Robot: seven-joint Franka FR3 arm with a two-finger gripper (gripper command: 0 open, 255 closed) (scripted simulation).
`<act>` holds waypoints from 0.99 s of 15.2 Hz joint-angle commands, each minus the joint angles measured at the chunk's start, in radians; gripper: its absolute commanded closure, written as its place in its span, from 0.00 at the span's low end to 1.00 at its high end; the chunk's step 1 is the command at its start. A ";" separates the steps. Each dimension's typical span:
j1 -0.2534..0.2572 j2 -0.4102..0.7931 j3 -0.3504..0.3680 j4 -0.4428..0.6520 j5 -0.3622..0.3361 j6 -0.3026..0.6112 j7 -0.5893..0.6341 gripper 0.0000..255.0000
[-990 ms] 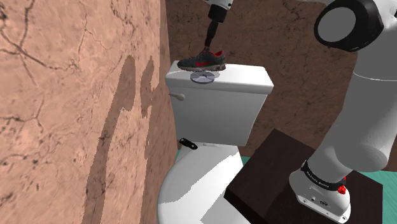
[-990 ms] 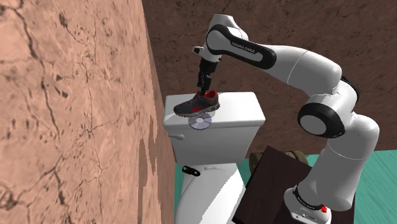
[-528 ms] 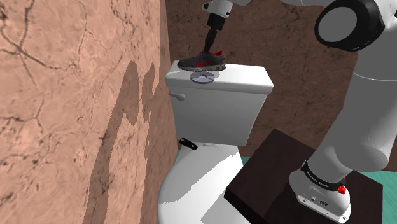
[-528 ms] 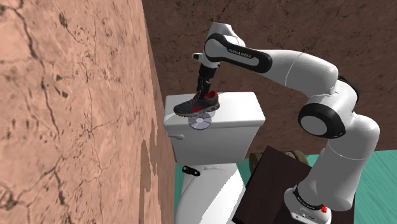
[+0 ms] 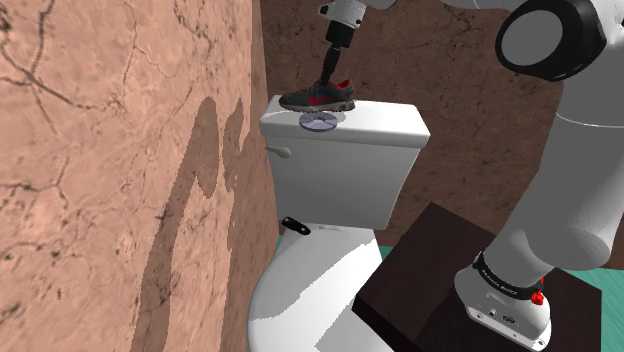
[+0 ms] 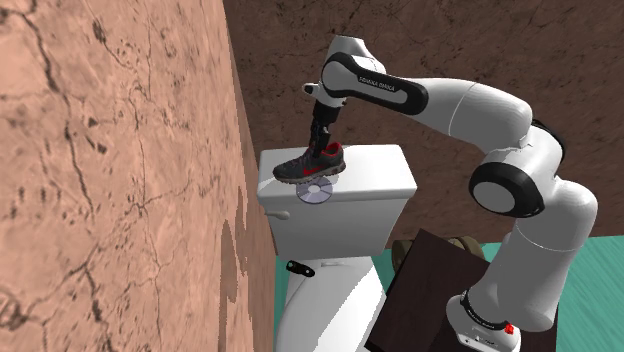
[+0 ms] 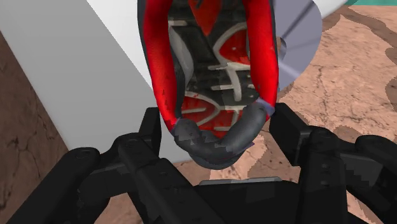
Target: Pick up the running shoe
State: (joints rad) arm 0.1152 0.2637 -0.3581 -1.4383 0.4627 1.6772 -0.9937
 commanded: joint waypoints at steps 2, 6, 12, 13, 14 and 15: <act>0.001 0.001 0.000 -0.002 0.000 0.001 0.000 1.00; -0.007 0.010 -0.001 0.063 0.001 -0.053 0.018 1.00; -0.023 0.034 -0.002 0.176 0.009 -0.139 0.044 1.00; -0.027 0.039 -0.003 0.198 0.011 -0.154 0.049 1.00; -0.030 0.045 -0.003 0.220 0.014 -0.170 0.054 1.00; -0.034 0.052 -0.003 0.242 0.017 -0.186 0.058 1.00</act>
State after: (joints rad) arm 0.0858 0.3063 -0.3608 -1.2241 0.4754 1.5094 -0.9406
